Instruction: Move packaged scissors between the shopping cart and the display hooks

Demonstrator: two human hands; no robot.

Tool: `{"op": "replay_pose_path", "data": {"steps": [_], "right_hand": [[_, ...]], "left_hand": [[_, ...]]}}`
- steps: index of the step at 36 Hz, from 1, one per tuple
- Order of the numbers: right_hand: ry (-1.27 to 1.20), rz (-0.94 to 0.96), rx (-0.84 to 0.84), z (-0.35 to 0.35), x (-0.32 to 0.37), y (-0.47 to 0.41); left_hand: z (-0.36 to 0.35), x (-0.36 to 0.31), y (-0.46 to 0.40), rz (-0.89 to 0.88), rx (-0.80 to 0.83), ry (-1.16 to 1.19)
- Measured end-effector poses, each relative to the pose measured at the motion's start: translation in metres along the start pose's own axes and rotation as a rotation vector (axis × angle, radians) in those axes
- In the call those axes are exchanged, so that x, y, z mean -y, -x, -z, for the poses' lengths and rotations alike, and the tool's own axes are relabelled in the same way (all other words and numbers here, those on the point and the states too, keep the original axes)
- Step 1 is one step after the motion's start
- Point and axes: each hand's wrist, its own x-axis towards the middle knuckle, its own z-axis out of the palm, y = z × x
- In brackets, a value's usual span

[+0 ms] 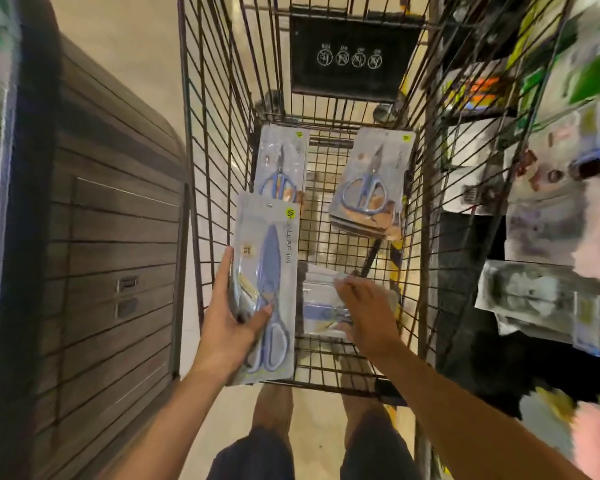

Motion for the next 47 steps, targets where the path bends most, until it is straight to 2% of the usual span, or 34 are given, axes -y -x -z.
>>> {"op": "replay_pose_path", "data": {"steps": [4,14,17,23,33,36,39,47], "right_hand": [[0.065,-0.022,0.010,0.019,0.010,0.001],[-0.108,-0.019,0.229,0.082,0.030,0.011],[-0.207,-0.118,0.215,0.099,0.032,0.023],[-0.537,-0.277,-0.004,0.153,0.059,0.050],[-1.067,-0.396,-0.616,0.220,0.125,0.129],[-1.151,-0.393,-0.723,0.237,0.149,0.162],[-1.122,-0.351,-0.772,0.248,0.165,0.193],[-1.148,-0.347,-0.947,0.248,0.174,0.256]], "left_hand": [[0.001,-0.004,0.006,-0.021,0.007,0.005],[0.014,-0.052,0.024,-0.108,0.038,-0.027],[0.023,-0.072,0.029,-0.144,0.043,-0.060],[0.045,-0.112,0.045,-0.280,0.019,-0.117],[0.084,-0.165,0.079,-0.391,0.113,-0.093],[0.094,-0.176,0.091,-0.443,0.159,-0.100],[0.100,-0.188,0.106,-0.508,0.177,-0.110],[0.090,-0.209,0.164,-0.663,0.254,-0.131]]}}
